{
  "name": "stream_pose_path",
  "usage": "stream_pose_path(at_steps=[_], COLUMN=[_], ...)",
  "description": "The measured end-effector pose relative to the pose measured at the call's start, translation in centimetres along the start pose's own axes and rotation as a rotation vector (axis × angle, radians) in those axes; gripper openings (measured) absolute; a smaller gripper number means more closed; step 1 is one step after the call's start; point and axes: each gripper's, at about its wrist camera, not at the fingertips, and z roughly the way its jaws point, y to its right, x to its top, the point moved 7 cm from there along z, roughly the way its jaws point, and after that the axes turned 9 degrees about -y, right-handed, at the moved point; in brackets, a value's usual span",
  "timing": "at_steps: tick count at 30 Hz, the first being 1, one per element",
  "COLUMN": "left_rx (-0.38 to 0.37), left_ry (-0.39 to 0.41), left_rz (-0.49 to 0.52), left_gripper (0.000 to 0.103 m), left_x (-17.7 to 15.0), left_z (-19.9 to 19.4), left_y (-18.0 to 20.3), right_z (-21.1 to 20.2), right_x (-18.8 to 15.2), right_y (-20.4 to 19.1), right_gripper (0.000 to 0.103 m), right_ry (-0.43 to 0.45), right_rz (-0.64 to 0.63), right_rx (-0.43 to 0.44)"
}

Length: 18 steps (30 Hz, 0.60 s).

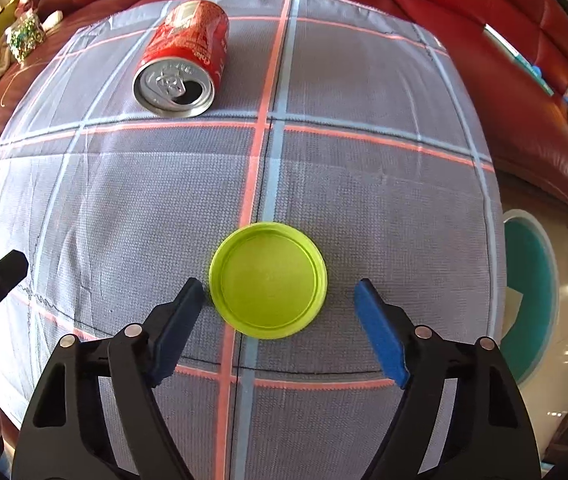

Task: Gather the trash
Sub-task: 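Grasp the yellow-green lid with the right tool while the left tool grasps the Coca-Cola can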

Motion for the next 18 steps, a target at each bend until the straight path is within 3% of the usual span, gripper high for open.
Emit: stream_pose_path(at_steps=[2, 3, 11, 18], left_rx=[-0.001, 0.0, -0.002, -0.031], left_ry=[-0.002, -0.003, -0.001, -0.002], left_rz=[-0.003, -0.003, 0.018, 0.047], left_gripper=[0.094, 0.094, 0.094, 0.094], left_x=[0.1, 0.1, 0.9, 4.6], left_z=[0.1, 0.1, 0.1, 0.3], left_y=[0.0, 0.0, 1.3, 3.9], right_z=[0.0, -0.2, -1.3, -3.6], right_x=[0.1, 0.1, 0.9, 3.1], right_y=[-0.1, -0.2, 0.7, 3.2], right_gripper=[0.069, 0.057, 0.056, 0.057], right_ry=[0.008, 0.017, 0.024, 0.078], right_rz=[-0.005, -0.013, 0.006, 0.046], right_rx=[0.014, 0.013, 0.077, 0.088])
